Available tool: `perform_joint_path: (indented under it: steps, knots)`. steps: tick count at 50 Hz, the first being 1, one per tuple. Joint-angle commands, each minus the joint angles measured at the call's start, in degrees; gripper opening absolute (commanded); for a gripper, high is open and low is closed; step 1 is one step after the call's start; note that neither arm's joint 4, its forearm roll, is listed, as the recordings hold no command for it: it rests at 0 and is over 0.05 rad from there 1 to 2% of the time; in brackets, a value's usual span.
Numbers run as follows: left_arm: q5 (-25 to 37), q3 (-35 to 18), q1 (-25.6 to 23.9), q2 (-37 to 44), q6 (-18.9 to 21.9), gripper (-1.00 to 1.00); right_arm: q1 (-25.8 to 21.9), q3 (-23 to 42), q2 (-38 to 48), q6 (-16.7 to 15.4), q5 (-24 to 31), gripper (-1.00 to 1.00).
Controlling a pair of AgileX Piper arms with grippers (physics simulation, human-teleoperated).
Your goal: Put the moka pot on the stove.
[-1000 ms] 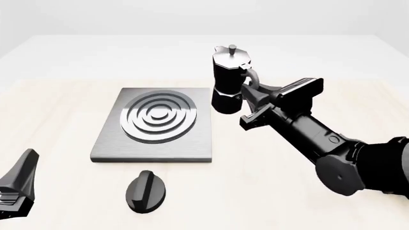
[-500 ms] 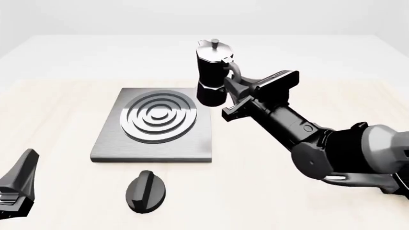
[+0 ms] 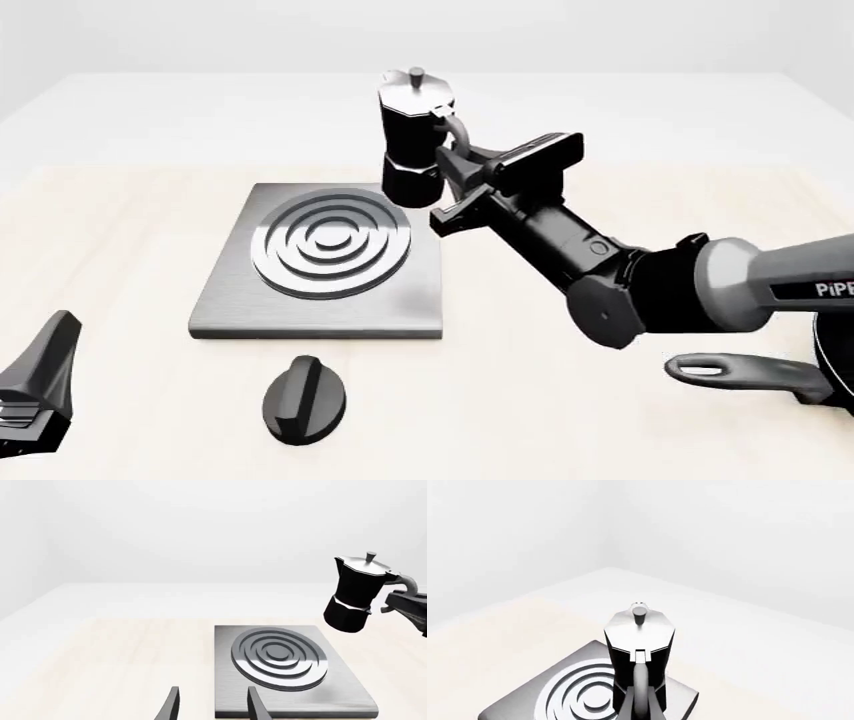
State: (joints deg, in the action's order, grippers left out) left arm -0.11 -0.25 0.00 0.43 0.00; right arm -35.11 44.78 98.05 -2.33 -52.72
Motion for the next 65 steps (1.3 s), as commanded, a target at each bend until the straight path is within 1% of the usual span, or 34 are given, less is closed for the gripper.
perform_joint_path:
  steps: [1, 21, 52, 65]
  knots:
    - [0.0, 0.0, 0.0, 0.0, 0.0, 1.0, -0.8, 3.4, 2.3, 1.2, -0.8, -1.0]
    - [0.0, 0.0, 0.0, 0.0, 0.0, 1.0, -2.3, 9.0, 7.4, 1.0, -0.3, -1.0]
    - [0.0, 0.0, 0.0, 0.0, 0.0, 1.0, -4.3, 16.6, 14.6, 2.3, 0.1, -1.0]
    - [0.0, 0.0, 0.0, 0.0, 0.0, 1.0, -4.7, 18.6, 17.5, 3.3, 0.1, -1.0]
